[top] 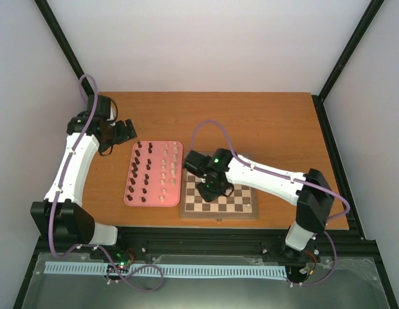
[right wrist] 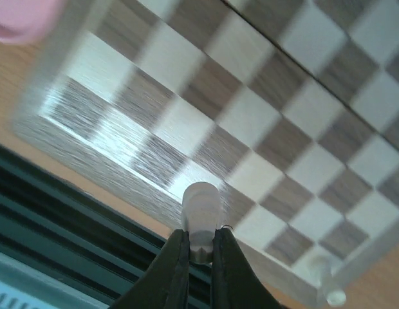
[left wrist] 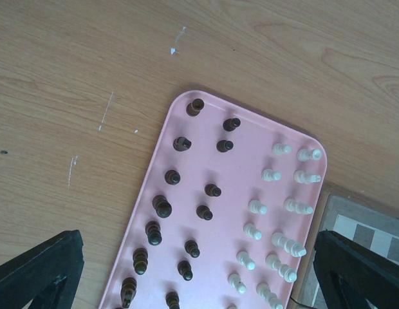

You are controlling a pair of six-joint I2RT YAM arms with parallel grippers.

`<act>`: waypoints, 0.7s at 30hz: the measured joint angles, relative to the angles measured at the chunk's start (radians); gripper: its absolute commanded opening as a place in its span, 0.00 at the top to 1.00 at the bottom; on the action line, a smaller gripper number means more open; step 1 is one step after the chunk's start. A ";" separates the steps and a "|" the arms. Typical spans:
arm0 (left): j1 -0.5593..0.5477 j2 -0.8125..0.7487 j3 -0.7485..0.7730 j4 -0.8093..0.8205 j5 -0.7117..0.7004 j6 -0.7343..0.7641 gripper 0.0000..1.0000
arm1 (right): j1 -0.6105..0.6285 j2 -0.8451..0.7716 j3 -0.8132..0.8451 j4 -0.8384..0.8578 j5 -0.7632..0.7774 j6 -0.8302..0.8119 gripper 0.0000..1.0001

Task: Set up the chess pieces on the board
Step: Place the chess piece on the chessboard.

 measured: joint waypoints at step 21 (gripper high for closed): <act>0.000 0.013 0.000 0.000 0.003 0.000 0.00 | -0.126 -0.293 -0.517 0.119 0.013 0.256 0.97</act>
